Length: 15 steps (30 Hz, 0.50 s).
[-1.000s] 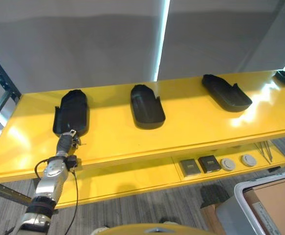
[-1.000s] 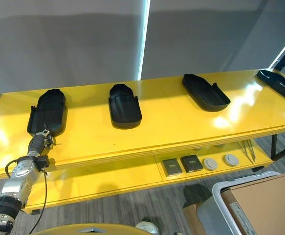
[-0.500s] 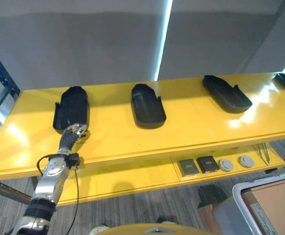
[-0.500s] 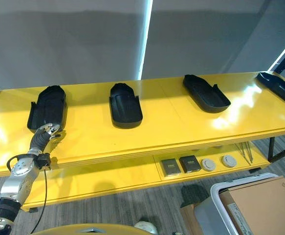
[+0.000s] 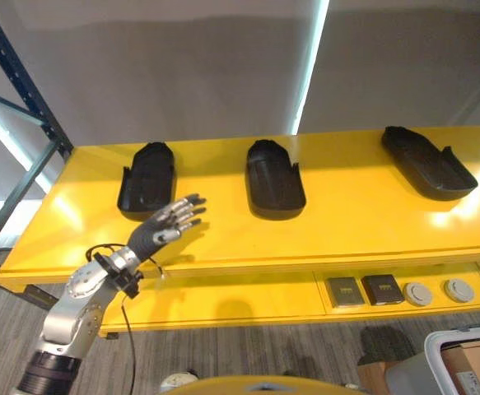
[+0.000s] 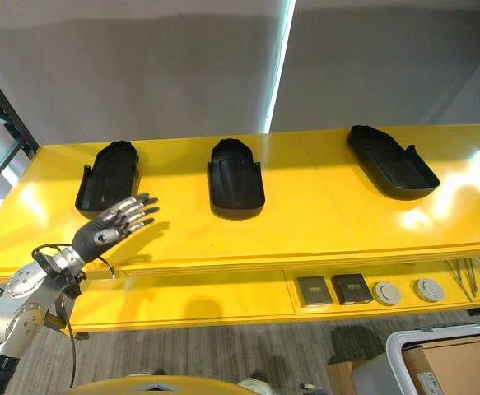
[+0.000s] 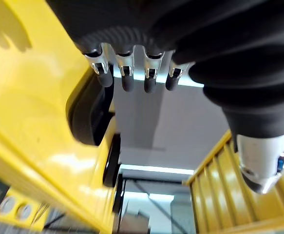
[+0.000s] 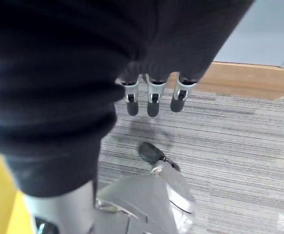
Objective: Move parts from the plastic box to the shelf.
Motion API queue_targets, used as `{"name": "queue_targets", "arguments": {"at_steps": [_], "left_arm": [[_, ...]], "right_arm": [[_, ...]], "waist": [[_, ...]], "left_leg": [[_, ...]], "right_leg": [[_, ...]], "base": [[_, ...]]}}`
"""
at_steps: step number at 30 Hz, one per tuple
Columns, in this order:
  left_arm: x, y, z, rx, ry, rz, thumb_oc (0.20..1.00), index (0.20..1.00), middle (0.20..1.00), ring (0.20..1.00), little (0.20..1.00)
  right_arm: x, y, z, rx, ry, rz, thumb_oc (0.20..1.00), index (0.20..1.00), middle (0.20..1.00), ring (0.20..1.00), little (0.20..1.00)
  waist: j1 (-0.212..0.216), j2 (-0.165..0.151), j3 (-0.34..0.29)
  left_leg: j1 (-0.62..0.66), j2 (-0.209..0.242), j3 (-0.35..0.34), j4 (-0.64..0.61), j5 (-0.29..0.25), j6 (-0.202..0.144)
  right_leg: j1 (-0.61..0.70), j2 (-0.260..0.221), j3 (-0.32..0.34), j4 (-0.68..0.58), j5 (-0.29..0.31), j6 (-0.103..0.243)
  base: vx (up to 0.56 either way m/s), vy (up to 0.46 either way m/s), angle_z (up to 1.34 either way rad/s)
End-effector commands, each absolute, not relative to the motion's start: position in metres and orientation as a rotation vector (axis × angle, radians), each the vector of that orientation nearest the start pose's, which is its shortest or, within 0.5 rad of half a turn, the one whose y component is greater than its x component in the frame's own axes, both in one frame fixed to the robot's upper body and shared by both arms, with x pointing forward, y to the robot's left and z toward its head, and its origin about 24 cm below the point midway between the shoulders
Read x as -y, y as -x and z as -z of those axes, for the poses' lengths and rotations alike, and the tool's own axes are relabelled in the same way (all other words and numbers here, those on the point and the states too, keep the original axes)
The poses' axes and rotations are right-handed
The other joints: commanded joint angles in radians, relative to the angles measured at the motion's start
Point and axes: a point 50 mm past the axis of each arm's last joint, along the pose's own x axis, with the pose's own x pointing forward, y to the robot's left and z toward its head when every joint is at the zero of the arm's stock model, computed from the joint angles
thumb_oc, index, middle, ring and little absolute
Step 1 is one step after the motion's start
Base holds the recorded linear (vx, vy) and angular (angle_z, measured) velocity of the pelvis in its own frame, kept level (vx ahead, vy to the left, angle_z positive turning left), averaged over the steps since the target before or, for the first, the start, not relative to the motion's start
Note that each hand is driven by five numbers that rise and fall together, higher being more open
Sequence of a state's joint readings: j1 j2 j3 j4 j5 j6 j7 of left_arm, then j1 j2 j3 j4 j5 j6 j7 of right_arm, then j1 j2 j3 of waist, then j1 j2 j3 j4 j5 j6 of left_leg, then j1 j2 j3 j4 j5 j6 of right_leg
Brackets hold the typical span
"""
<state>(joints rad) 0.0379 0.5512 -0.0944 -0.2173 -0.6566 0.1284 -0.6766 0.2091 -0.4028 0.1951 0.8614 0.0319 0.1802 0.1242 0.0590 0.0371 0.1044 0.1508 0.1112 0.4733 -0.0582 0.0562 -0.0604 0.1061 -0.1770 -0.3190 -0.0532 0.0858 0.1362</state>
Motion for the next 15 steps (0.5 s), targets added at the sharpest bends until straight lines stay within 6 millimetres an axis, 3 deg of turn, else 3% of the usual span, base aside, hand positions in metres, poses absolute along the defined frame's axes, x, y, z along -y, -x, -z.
{"name": "queue_targets", "arguments": {"at_steps": [1, 4, 6, 9, 10, 11, 14, 15], "left_arm": [[-0.169, -0.224, -0.096, -0.011, 0.163, 0.971, 1.0, 1.0, 1.0, 1.0, 1.0], [-0.181, -0.218, -0.066, -0.109, 0.123, 0.83, 1.0, 1.0, 1.0, 1.0, 1.0], [-0.192, -0.211, -0.059, -0.042, 0.105, 0.739, 1.0, 1.0, 1.0, 1.0, 1.0], [-0.203, -0.203, -0.043, -0.115, 0.086, 0.688, 1.0, 1.0, 1.0, 1.0, 1.0], [-0.216, -0.179, -0.015, -0.26, 0.14, 0.657, 1.0, 1.0, 1.0, 1.0, 1.0], [-0.217, -0.178, -0.014, -0.268, 0.145, 0.654, 1.0, 1.0, 1.0, 1.0, 1.0], [-0.224, -0.154, 0.019, -0.429, 0.332, 0.622, 1.0, 1.0, 1.0, 1.0, 1.0], [-0.223, -0.152, 0.021, -0.439, 0.353, 0.623, 1.0, 1.0, 1.0, 1.0, 1.0]], "right_arm": [[0.26, -0.079, 0.145, -1.26, 0.329, -0.083, 1.0, 1.0, 1.0, 1.0, 1.0], [0.263, -0.076, 0.145, -1.28, 0.343, -0.075, 1.0, 1.0, 1.0, 1.0, 1.0], [0.265, -0.073, 0.145, -1.289, 0.347, -0.07, 1.0, 1.0, 1.0, 1.0, 1.0], [0.267, -0.067, 0.147, -1.305, 0.356, -0.065, 1.0, 1.0, 1.0, 1.0, 1.0], [0.271, -0.063, 0.147, -1.322, 0.36, -0.05, 1.0, 1.0, 1.0, 1.0, 1.0], [0.271, -0.062, 0.147, -1.322, 0.36, -0.05, 1.0, 1.0, 1.0, 1.0, 1.0], [0.277, -0.062, 0.147, -1.34, 0.357, -0.035, 1.0, 1.0, 1.0, 1.0, 1.0], [0.278, -0.063, 0.147, -1.341, 0.357, -0.036, 1.0, 1.0, 1.0, 1.0, 1.0]], "waist": [[0.012, -0.017, 0.003], [0.019, -0.017, 0.0], [0.028, -0.02, 0.003], [0.041, -0.023, 0.008], [0.061, -0.023, 0.016], [0.062, -0.023, 0.016], [0.078, -0.023, 0.021], [0.079, -0.023, 0.021]], "left_leg": [[-0.045, 0.064, -0.073, 0.062, -0.042, -0.016], [-0.046, 0.064, -0.074, 0.062, -0.042, -0.012], [-0.05, 0.064, -0.079, 0.065, -0.043, -0.011], [-0.053, 0.062, -0.085, 0.066, -0.044, -0.012], [-0.055, 0.062, -0.09, 0.067, -0.04, -0.012], [-0.055, 0.062, -0.09, 0.067, -0.04, -0.012], [-0.056, 0.061, -0.096, 0.067, -0.039, -0.009], [-0.056, 0.061, -0.096, 0.067, -0.039, -0.009]], "right_leg": [[0.0, -0.093, -0.028, 0.053, -0.017, 0.078], [-0.005, -0.092, -0.026, 0.057, -0.018, 0.076], [-0.007, -0.091, -0.028, 0.059, -0.021, 0.071], [-0.005, -0.09, -0.033, 0.059, -0.022, 0.067], [0.002, -0.089, -0.043, 0.053, -0.02, 0.063], [0.002, -0.089, -0.044, 0.052, -0.02, 0.063], [0.003, -0.09, -0.054, 0.056, -0.019, 0.06], [0.003, -0.09, -0.055, 0.056, -0.019, 0.059]], "base": [[0.0, 0.0, 0.0], [-0.05, -0.001, 0.0], [-0.06, -0.005, 0.0], [-0.05, -0.005, 0.01], [-0.06, 0.0, 0.09], [-0.07, 0.006, 0.09], [-0.05, 0.012, 0.08], [-0.04, 0.016, 0.1]]}}
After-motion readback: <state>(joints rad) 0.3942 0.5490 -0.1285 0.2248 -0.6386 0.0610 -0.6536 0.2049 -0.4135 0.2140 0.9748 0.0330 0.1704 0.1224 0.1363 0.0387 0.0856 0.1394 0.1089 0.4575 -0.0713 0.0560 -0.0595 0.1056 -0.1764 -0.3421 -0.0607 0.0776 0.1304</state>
